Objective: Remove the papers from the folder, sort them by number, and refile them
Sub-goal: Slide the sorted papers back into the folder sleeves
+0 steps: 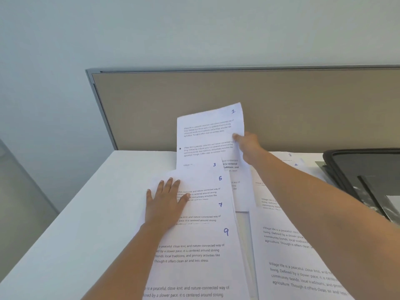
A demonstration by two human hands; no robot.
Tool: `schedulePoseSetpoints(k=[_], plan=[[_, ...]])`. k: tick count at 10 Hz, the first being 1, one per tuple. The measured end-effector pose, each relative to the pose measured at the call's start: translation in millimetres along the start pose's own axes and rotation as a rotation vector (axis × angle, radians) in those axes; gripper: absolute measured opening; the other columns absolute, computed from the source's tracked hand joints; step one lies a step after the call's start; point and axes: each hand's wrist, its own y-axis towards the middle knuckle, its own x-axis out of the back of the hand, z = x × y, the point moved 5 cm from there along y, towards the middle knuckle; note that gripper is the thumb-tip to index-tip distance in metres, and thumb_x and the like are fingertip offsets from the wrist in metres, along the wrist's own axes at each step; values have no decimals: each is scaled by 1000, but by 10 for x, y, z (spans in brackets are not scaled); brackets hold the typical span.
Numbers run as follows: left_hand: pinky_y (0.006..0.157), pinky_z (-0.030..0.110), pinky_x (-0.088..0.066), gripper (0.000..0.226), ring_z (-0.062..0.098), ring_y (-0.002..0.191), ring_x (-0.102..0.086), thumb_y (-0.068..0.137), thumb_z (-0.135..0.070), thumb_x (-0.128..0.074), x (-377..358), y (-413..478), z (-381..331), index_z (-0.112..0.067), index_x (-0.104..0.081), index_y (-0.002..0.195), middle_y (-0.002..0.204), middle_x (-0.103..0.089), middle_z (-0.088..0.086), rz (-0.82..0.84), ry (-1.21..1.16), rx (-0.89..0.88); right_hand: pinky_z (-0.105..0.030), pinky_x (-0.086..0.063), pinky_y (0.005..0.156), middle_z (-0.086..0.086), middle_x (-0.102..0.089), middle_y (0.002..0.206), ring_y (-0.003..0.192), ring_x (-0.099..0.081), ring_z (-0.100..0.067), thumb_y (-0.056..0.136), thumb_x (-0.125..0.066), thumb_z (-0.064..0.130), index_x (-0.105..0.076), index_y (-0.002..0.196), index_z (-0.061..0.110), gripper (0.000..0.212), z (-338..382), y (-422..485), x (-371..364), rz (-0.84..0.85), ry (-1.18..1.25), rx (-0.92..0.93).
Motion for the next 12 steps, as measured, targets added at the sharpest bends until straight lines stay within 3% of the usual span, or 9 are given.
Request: schedulePoseSetpoints(k=[2,4,5,8,9,11,12], plan=[[117,45,-1,58,13,146,2,98,-52,-20,-3,-8,12,-28,-10,150,159,-1,-9,7,13,6,-37,-47,88,-13,-62,110,90,-54,-20,97,-50,12,-55,117,-2,25,265,-40,113,-64,167,115],[117,46,-2,58,13,146,2,99,-51,-21,22,10,-13,-28,-10,150,159,0,-9,33,3,17,-26,-50,68,6,-59,82,72,-56,-11,98,-49,14,-54,95,13,6,403,-129,262,-98,350,195],[116,47,-2,57,13,146,2,99,-50,-20,29,-7,-29,-28,-9,150,159,0,-9,46,10,27,-34,-50,79,5,-61,84,77,-58,-14,97,-50,14,-54,83,19,16,526,-196,354,-113,424,243],[116,49,-5,55,16,146,1,100,-47,-21,384,-26,-366,-26,-11,150,159,-3,-4,8,-60,20,-29,-55,72,0,-64,90,79,-63,-15,97,-51,15,-57,89,15,9,871,-481,643,-37,498,327],[115,49,-9,55,15,146,-2,100,-46,-25,586,-80,-536,-24,-15,150,159,-7,-3,-25,-194,21,-33,-55,77,-8,-66,99,89,-64,-23,96,-53,16,-57,106,5,15,1009,-610,781,11,515,377],[113,42,-23,55,20,142,-20,98,-39,-40,1150,-258,-938,-15,-26,146,154,-24,3,-134,-475,-63,-25,-56,64,1,-69,88,73,-68,-11,95,-53,15,-60,97,11,8,1345,-996,1160,60,522,413],[112,35,-21,58,22,141,-24,97,-32,-48,1467,-428,-1170,-13,-26,147,154,-23,5,-205,-684,-53,-23,-55,63,-1,-67,92,76,-66,-12,96,-52,16,-59,107,8,15,1435,-1202,1428,46,477,384]])
